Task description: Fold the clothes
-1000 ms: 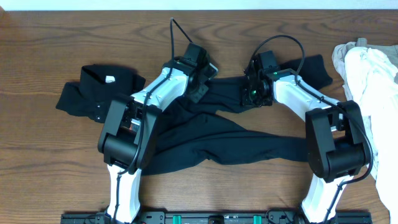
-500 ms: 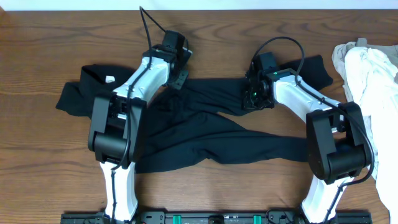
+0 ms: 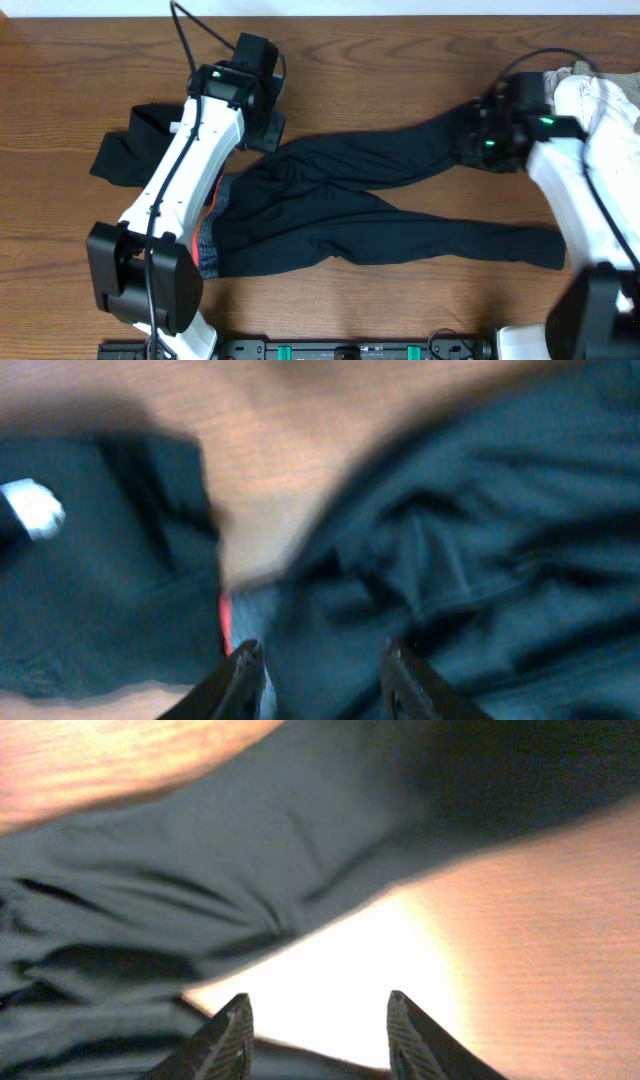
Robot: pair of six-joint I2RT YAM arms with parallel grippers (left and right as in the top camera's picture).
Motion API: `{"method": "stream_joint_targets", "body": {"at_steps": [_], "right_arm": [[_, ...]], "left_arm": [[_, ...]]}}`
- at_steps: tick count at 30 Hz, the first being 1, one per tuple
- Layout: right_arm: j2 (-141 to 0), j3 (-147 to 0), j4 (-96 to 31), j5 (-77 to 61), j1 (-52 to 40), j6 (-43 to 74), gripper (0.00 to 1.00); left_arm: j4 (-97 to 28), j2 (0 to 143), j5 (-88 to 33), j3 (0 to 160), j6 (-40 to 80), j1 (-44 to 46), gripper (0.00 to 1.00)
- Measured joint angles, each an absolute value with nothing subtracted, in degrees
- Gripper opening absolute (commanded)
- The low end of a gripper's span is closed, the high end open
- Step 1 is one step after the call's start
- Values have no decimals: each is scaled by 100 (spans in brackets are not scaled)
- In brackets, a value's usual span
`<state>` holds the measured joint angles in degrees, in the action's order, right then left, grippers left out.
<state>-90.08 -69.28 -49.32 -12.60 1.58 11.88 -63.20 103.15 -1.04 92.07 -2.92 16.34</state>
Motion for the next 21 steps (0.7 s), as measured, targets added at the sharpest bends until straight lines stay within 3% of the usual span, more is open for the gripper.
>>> {"method": "stream_joint_targets", "body": {"at_steps": [7,14,21], "right_arm": [[-8567,-6934,-6414,-908,937,1236,54],[-8576,-6604,-6700,-445,1861,1441,65],[-8578,-5861,-6305,-235,3336,1549,64]], "left_arm": [[-6661,10328,-1079,8475,123,1640,40],[-6469,10355,-1356,7297,349,1640,44],[-5918,10366,-1380,6641,473,1640,50]]}}
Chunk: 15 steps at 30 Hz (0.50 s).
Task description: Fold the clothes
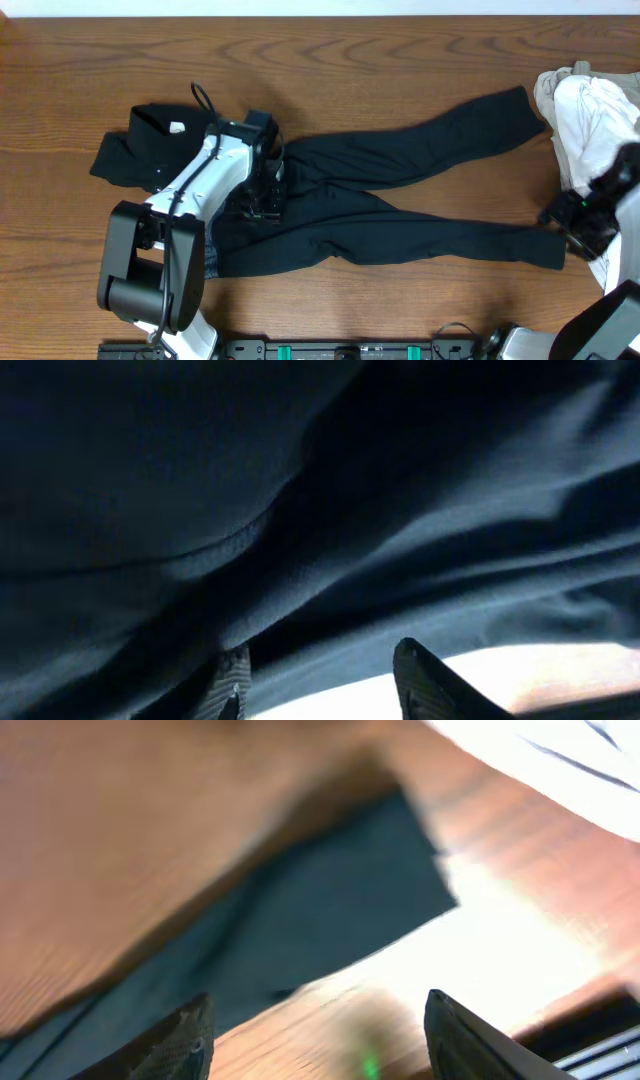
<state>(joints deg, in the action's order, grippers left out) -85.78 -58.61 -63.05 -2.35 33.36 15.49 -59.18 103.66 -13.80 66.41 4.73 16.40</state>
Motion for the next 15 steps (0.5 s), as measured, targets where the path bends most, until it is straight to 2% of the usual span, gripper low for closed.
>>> {"method": "stream_joint_targets", "body": {"at_steps": [2,5,10,15], "right_arm": [[-8580,-5590,-6045,-276,3636,1590,59],[-8586,-5227,-5653,-497,3879,1643,59],[-8586,-5004,-5387,-493,3905,1758,66],[-8586,-4960,-5347,-23,3909,2027,68]], "left_arm": [[-5791,10366,-1380,6539,480,1640,51],[-5649,10368,-1380,6475,569,1640,52],[-5634,10368,-1380,6473,622,1640,53],[-5693,10368,-1380,6473,624,1640,53]]}}
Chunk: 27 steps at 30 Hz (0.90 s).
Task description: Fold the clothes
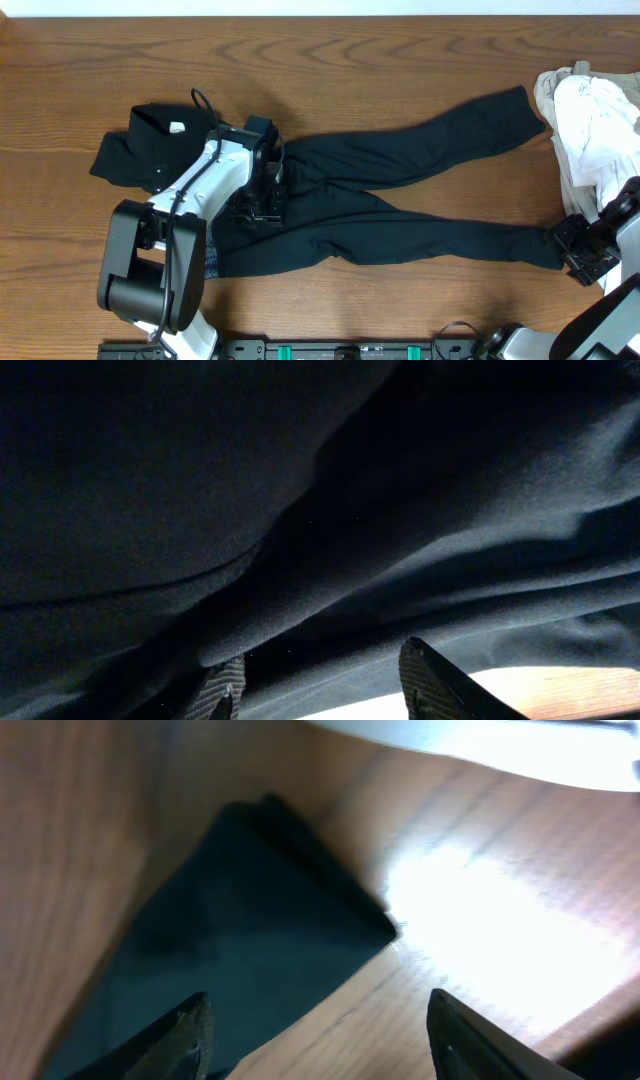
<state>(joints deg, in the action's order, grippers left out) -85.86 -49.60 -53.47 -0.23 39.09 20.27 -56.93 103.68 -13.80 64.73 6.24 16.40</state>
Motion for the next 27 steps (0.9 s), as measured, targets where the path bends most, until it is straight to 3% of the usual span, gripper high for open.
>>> {"method": "stream_joint_targets", "body": {"at_steps": [6,10,12,14,21,27], "right_arm": [[-8586,-4831,-5039,91,3909,2180,64],[-8589,-4464,-4628,25,3909,2248,42],[-8589,-4246,-4436,10,3909,2303,19],[-8615,-4152,-4348,-3,3909,2351,3],[-8597,-4862,-4989,-89,3922,2331,1],[-8219,-5977,-4727,-1096,3931,1691,2]], "left_arm": [[-5690,10368,-1378,6473,624,1640,53],[-5669,10368,-1378,6473,624,1640,53],[-5666,10368,-1380,6473,624,1640,53],[-5666,10366,-1378,6473,622,1640,53],[-5695,10368,-1378,6473,624,1640,54],[-5673,10368,-1378,6473,624,1640,54]]}}
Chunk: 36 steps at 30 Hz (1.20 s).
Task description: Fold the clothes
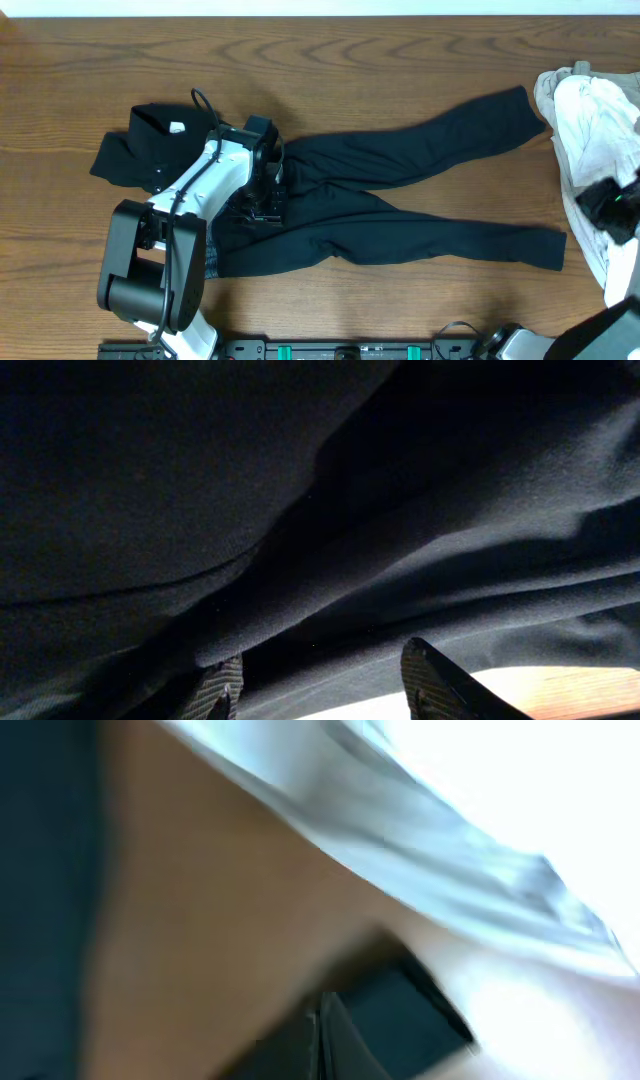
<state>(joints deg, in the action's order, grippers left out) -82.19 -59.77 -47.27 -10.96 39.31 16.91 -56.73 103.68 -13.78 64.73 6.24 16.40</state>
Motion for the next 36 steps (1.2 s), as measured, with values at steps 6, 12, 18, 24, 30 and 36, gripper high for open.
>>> {"method": "stream_joint_targets", "body": {"at_steps": [6,12,18,24,30,36], "right_arm": [[-7990,-6228,-5124,-1404,3931,1380,45],[-8318,-5743,-4939,-696,3931,1409,59],[-8971,-5367,-4547,-484,3931,1404,57],[-9450,-5341,-4534,-561,3931,1376,36],[-9494,-5341,-4471,-860,3931,1396,3],[-9255,-5548,-4401,-1594,3942,1337,1]], "left_arm": [[-5664,10368,-1378,6473,624,1640,54],[-5658,10368,-1380,6473,624,1640,55],[-5660,10368,-1378,6473,624,1640,55],[-5655,10368,-1378,6473,622,1640,59],[-5649,10368,-1378,6473,642,1640,60],[-5649,10368,-1378,6473,644,1640,60]]}}
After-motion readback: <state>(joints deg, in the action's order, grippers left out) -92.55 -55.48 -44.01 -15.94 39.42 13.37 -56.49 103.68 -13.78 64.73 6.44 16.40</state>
